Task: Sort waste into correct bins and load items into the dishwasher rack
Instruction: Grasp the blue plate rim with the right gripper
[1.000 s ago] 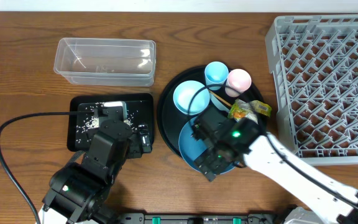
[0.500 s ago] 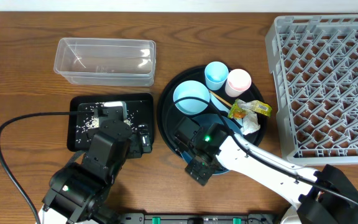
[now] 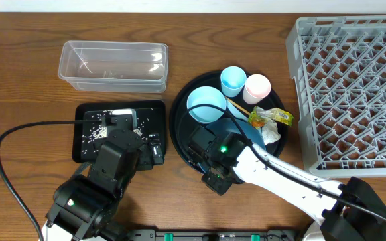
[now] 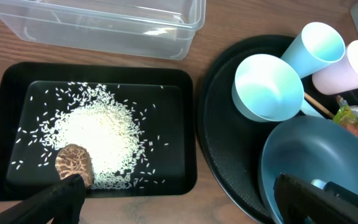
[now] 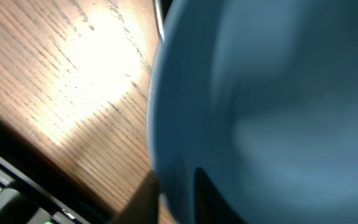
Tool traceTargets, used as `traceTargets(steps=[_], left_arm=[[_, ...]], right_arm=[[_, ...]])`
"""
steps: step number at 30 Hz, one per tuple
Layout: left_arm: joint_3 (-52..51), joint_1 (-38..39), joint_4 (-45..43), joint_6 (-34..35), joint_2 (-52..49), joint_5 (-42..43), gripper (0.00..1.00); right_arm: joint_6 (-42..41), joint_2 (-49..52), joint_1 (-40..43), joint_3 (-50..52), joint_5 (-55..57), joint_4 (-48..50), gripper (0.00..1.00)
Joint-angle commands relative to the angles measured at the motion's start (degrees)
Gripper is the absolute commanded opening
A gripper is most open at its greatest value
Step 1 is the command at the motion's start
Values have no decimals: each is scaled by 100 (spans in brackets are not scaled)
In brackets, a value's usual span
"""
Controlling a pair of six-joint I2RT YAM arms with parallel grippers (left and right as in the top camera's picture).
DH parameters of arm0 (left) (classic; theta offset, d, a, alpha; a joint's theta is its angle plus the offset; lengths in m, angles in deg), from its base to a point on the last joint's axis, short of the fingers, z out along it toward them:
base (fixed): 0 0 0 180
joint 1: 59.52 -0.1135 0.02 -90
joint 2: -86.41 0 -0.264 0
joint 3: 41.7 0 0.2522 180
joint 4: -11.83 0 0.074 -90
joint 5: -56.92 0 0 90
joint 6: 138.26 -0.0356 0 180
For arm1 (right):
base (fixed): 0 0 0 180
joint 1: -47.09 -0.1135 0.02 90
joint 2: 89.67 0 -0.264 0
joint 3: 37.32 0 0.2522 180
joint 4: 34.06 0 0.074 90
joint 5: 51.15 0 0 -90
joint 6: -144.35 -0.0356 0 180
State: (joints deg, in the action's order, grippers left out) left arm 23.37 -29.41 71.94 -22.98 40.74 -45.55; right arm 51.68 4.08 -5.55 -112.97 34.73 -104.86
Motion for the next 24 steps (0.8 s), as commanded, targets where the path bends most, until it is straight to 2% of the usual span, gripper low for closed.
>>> traceTargets(steps=[1, 13, 24], left_arm=[[87, -20, 13, -33, -4, -131, 98], [87, -20, 13, -33, -4, -131, 98], [87, -20, 13, -33, -4, -131, 98]], right_arm=[[-26, 44, -7, -57, -55, 20, 3], [-111, -201, 507, -212, -949, 63, 1], [-105, -2081, 1725, -597, -2000, -61, 1]])
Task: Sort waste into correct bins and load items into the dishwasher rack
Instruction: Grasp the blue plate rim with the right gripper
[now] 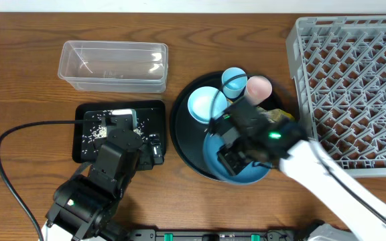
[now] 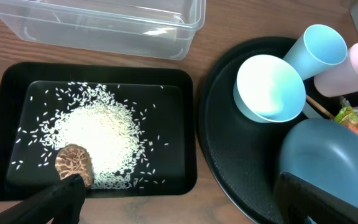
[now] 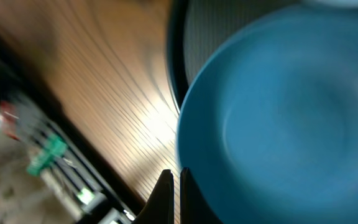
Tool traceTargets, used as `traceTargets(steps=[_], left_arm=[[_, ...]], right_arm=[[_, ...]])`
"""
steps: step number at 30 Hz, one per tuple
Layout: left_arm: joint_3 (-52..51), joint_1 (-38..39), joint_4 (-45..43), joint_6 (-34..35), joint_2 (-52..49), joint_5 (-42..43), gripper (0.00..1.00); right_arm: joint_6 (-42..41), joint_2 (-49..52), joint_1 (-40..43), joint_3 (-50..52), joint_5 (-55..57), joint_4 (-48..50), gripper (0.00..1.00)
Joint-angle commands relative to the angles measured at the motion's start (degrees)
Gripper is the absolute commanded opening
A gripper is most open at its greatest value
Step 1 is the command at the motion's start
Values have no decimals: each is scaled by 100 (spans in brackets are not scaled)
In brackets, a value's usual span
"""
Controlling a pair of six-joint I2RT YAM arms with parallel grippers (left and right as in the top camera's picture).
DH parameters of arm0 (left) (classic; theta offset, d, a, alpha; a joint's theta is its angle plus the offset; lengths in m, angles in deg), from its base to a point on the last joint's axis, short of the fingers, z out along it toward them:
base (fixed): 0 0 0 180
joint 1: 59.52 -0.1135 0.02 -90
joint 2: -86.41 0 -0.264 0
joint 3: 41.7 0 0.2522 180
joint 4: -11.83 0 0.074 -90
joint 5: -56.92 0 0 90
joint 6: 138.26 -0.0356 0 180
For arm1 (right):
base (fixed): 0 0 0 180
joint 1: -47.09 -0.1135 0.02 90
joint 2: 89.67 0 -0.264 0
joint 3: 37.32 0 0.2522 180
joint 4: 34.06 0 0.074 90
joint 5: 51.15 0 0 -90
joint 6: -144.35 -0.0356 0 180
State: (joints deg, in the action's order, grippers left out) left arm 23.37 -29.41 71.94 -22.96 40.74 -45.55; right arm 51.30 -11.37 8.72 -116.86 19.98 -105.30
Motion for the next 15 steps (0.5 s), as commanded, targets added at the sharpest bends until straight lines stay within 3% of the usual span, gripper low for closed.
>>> traceTargets(steps=[1, 8, 12, 15], left_arm=[[87, -20, 13, -35, -4, -131, 98], [87, -20, 13, -35, -4, -131, 98], [87, -20, 13, -35, -4, -131, 99], [87, -20, 13, -35, -4, -131, 98]], right_arm=[[-70, -717, 417, -221, -575, -15, 1], [127, -1902, 1316, -247, -603, -293, 4], [356, -1952, 1303, -227, -577, -697, 60], [356, -1707, 1191, -96, -511, -769, 66]])
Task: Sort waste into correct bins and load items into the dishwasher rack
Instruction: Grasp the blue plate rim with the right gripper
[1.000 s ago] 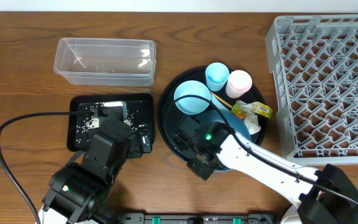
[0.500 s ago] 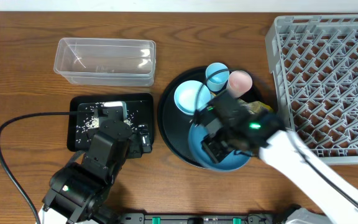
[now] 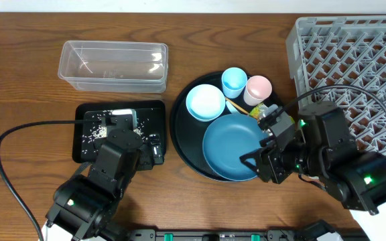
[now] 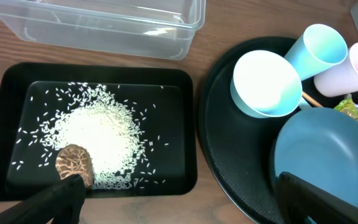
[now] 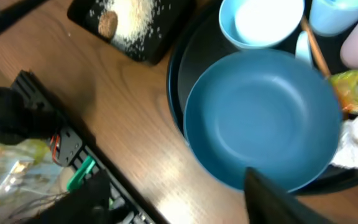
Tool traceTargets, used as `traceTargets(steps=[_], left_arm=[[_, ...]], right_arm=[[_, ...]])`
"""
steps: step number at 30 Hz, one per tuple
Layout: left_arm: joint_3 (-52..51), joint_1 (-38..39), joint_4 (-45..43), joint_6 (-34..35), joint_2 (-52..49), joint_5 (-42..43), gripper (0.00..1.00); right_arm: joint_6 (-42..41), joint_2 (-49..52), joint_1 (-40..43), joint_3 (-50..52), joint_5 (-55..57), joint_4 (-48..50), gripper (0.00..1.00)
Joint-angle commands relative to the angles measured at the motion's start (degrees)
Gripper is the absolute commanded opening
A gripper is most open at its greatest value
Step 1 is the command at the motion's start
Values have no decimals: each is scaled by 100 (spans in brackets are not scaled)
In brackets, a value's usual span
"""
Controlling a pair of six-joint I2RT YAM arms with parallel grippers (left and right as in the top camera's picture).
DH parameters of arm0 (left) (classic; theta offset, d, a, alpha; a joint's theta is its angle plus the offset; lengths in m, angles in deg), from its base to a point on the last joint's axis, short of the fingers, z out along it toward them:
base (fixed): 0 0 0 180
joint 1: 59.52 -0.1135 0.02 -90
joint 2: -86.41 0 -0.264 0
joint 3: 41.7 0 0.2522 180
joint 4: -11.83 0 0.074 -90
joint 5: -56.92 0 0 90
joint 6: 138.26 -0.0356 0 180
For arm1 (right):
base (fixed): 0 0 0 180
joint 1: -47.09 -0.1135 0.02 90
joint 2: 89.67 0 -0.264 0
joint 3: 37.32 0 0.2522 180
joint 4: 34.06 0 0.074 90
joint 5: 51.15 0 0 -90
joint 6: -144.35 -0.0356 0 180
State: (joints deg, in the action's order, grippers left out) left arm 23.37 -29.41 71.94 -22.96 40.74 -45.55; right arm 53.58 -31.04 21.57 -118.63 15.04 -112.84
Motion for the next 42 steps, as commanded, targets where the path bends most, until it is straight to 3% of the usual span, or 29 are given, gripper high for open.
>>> traceTargets(steps=[1, 6, 17, 27, 30, 34, 42], left_arm=[[87, -20, 13, -35, -4, -131, 98], [87, -20, 13, -35, -4, -131, 98], [87, -20, 13, -35, -4, -131, 98], [87, -20, 13, -35, -4, -131, 98], [87, -20, 13, -35, -4, -131, 98], [87, -20, 13, -35, -4, -131, 98], [87, -20, 13, -35, -4, -131, 98]], right_arm=[[129, 385, -153, 133, -17, 15, 67], [61, 1320, -590, 428, 81, 485, 67], [-887, 3556, -1628, 457, 1456, 1252, 69], [-1215, 4498, -2087, 457, 1467, 1709, 65], [-1388, 4647, -2223, 457, 1655, 1753, 56], [-1467, 4673, -2288, 457, 1784, 1768, 36], [-1464, 4662, -2094, 363, 1714, 1631, 14]])
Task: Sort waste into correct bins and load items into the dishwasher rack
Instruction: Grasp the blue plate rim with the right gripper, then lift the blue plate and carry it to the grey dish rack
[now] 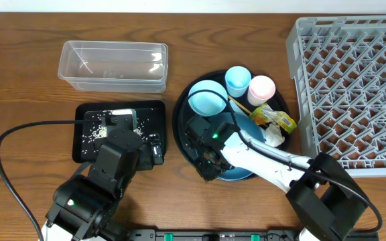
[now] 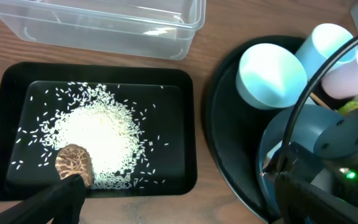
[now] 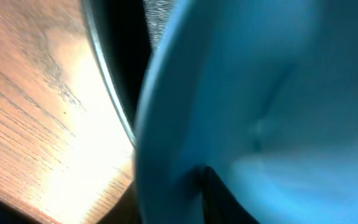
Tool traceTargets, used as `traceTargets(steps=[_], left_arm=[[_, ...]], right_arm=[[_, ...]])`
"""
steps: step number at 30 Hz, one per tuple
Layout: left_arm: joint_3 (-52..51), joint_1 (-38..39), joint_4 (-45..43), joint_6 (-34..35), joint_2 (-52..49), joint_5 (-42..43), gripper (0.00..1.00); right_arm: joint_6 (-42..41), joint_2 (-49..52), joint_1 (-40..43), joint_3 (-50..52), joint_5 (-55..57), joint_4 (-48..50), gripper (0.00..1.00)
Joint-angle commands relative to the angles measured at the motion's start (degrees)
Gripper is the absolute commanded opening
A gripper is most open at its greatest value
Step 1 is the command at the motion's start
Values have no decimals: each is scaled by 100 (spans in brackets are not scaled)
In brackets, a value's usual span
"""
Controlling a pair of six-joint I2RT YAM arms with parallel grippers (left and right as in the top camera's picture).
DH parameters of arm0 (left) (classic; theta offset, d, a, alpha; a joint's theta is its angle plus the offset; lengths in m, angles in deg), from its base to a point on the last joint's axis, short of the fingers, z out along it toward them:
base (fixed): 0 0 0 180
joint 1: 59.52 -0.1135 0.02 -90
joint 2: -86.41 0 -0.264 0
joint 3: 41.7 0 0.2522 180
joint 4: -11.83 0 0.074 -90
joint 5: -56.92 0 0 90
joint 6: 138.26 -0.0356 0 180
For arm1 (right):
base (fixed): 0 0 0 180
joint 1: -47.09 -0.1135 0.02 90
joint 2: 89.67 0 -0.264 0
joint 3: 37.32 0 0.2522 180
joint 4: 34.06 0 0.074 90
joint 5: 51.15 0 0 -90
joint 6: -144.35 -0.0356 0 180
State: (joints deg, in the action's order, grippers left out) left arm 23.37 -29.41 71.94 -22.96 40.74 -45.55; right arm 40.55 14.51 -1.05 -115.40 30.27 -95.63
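A blue plate (image 1: 246, 127) lies in the round black tray (image 1: 181, 127), with a light blue bowl (image 1: 208, 102), a blue cup (image 1: 237, 79), a pink cup (image 1: 261, 89), chopsticks (image 1: 240, 107), a yellow wrapper (image 1: 273, 119) and a white tissue (image 1: 272, 135). My right gripper (image 1: 205, 166) is at the plate's left rim. The right wrist view shows the plate (image 3: 260, 93) filling the frame and the gripper (image 3: 188, 180) shut on its rim, one finger on each side. My left gripper (image 2: 179, 205) hangs open over the front of the rice tray (image 2: 5, 81).
The grey dishwasher rack (image 1: 354, 87) fills the right side. A clear plastic bin (image 1: 112, 65) stands at the back left. The black rectangular tray (image 1: 89, 130) holds scattered rice and a brown lump (image 2: 73, 163). A black cable (image 1: 5, 154) loops at the left.
My right gripper was open and high over the tray's right side, the plate lying flat below. Now it is low at the plate's left rim, shut on it. The left arm is unchanged.
First my right gripper gripped the blue plate's left rim low in the tray. Then it was higher over the tray, still at the rim. Then it was open, well off to the right, the plate flat. Now it grips the left rim again.
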Motion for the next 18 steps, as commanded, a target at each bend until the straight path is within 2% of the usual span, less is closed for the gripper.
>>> traceTargets(steps=[1, 5, 9, 18], left_arm=[[87, -20, 13, -35, -4, -131, 98], [87, -20, 13, -35, -4, -131, 98], [87, -20, 13, -35, -4, -131, 98], [87, -20, 13, -35, -4, -131, 98]], right_arm=[[-160, 103, 195, 7, 190, -138, 14], [-131, 68, 249, -181, 188, -387, 12], [-50, -46, 249, -323, 144, -540, 1], [-55, -605, 297, -363, -140, -608, 1]])
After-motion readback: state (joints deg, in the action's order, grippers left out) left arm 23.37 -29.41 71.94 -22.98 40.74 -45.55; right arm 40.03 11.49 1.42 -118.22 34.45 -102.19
